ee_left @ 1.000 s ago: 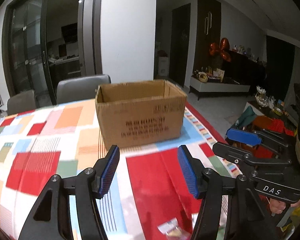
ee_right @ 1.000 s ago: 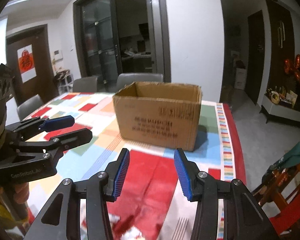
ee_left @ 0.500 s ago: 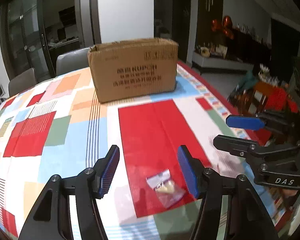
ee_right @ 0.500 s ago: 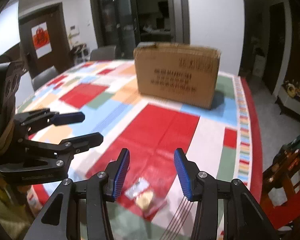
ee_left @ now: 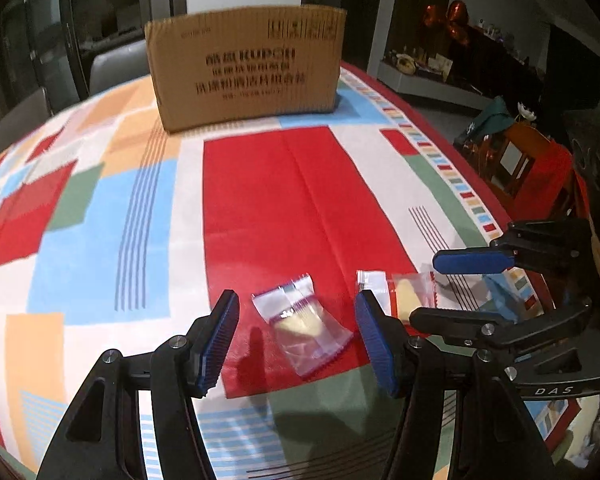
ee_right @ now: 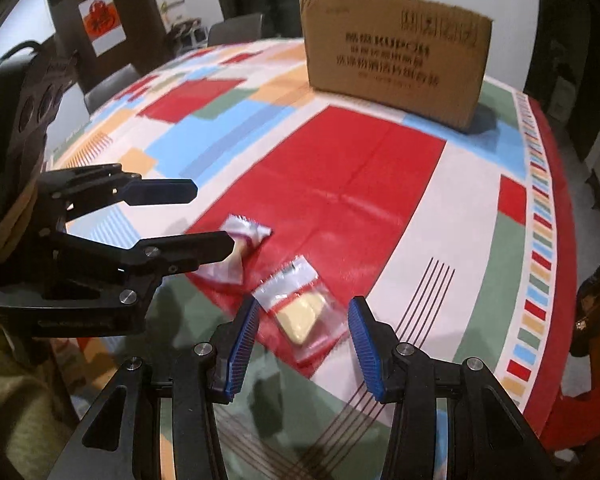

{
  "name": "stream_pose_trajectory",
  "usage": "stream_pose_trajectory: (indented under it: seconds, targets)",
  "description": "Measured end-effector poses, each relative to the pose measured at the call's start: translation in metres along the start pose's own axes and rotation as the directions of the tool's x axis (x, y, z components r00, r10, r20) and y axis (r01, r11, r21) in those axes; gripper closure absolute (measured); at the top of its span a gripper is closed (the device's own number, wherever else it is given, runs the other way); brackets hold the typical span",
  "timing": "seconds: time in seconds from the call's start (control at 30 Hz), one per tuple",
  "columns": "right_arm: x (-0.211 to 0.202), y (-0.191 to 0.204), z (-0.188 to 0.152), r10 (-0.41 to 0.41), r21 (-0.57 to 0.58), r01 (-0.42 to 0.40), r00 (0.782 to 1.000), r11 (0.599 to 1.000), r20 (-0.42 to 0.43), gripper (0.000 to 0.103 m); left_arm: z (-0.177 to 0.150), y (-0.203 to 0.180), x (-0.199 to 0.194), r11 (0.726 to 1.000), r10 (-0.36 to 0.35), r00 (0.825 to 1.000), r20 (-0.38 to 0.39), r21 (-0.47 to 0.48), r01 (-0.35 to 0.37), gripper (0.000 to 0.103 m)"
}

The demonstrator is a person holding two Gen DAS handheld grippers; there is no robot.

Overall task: Organize snacks
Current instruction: 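Move both open tools toward the clear bags of yellow cake, then grasp a clear cake bag with the left tool while the right tool grasps another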

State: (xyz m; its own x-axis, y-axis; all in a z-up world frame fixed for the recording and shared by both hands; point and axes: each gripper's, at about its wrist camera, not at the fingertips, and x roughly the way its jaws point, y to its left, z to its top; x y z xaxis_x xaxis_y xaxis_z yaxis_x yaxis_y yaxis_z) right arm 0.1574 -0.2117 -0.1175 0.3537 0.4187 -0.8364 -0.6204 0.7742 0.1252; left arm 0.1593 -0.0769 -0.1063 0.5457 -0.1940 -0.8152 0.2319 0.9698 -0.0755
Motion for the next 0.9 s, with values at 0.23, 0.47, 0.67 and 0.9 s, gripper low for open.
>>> stream_pose_trajectory:
  seconds: [0.23, 0.47, 0.67, 0.9]
  targets:
    - [0.012, 0.001, 0.001, 0.013, -0.053, -0.015, 0.999, 0.999, -0.039, 0.056, 0.001, 0.002, 0.014, 0.999, -0.019, 0.999, -0.033, -0.037, 0.018, 0.044]
    - [0.017, 0.006, 0.004, -0.018, -0.110, 0.017, 1.000, 0.994, -0.010, 0.041, -0.001, 0.006, 0.027, 0.997, -0.027, 0.997, -0.077, -0.075, 0.021, 0.045]
    - [0.019, 0.003, 0.007, -0.032, -0.132, 0.032, 0.999, 0.991, -0.003, 0.041, -0.004, 0.006, 0.028, 0.998, -0.008, 0.997, -0.074, -0.060, 0.003, 0.055]
    - [0.023, 0.008, 0.000, -0.014, -0.172, 0.010, 1.000, 0.985, -0.023, 0.041, -0.007, 0.004, 0.024, 0.999, -0.010, 0.997, -0.072, -0.038, 0.008, 0.068]
